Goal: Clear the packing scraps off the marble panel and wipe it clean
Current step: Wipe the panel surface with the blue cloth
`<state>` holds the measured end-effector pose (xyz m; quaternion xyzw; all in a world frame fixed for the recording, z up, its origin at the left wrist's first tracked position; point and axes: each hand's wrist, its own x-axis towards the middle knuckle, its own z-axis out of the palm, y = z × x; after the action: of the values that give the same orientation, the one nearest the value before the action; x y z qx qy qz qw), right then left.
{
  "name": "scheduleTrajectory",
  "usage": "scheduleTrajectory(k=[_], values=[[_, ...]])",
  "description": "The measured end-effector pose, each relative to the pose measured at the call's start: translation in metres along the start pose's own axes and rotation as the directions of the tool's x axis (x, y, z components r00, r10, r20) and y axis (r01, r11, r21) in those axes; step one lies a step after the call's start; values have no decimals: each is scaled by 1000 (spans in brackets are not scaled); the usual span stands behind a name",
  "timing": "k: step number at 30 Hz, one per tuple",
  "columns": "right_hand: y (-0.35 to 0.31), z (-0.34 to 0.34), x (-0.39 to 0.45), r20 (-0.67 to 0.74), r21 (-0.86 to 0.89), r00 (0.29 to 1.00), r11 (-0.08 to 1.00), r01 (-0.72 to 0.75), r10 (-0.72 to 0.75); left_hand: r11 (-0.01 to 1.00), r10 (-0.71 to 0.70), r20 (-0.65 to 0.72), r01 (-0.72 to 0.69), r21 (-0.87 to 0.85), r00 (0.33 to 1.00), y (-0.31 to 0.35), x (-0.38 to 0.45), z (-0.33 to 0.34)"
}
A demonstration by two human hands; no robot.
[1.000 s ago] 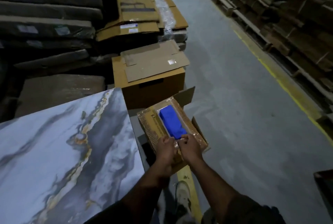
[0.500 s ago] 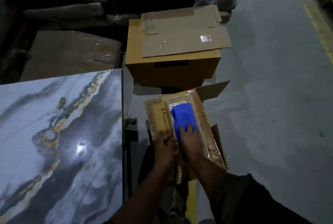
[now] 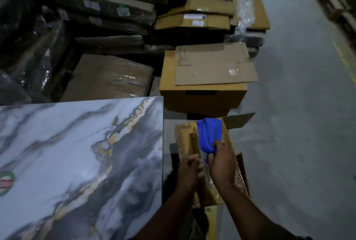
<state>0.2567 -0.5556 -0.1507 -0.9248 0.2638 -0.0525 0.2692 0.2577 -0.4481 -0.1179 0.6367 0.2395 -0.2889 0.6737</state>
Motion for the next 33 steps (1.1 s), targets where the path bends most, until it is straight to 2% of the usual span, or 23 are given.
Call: scheduleTrajectory(k=[3,6,7,9,11,13,15,17,20,22,25,27,30,33], values=[[-44,-28,-35,-58,214,998,977,4,9,993,101,-112,-108,-56,989,24,-28,-26],[-92,-51,-82,32,534,999,845,17,-41,972,214,-260,-231,-34,941,40,-58,-70],[-108,-56,-100,71,602,994,798,21,-80,969,230,-279,-246,-22,932,46,-71,-88],[-138,-64,-138,144,678,978,735,10,-147,959,247,-227,-271,-78,942,58,-98,-124],[-166,-64,-181,185,694,956,719,38,-230,943,235,-130,-258,-208,963,61,-129,-167],[-193,-60,-226,230,699,926,713,57,-300,930,239,-78,-251,-269,968,54,-157,-214],[-214,-56,-266,323,726,886,688,-6,-333,918,262,-101,-280,-280,960,42,-184,-261],[-236,-51,-303,444,735,813,672,-90,-376,896,278,-127,-305,-323,952,31,-211,-306],[-266,-42,-343,532,720,726,684,-117,-436,891,259,-185,-308,-334,948,17,-245,-362],[-287,-32,-361,531,694,729,715,-82,-432,893,230,-226,-297,-337,947,5,-261,-392],[-314,-15,-376,475,666,797,744,-49,-373,858,130,-265,-243,-453,955,-6,-282,-429],[-328,-6,-379,494,672,810,729,-128,-314,830,111,-279,-244,-502,954,-9,-291,-456],[-349,-3,-381,569,688,769,681,-252,-291,771,126,-202,-224,-596,971,-11,-300,-496],[-374,5,-389,655,700,661,623,-349,-367,782,258,-104,-271,-562,961,-17,-304,-526]])
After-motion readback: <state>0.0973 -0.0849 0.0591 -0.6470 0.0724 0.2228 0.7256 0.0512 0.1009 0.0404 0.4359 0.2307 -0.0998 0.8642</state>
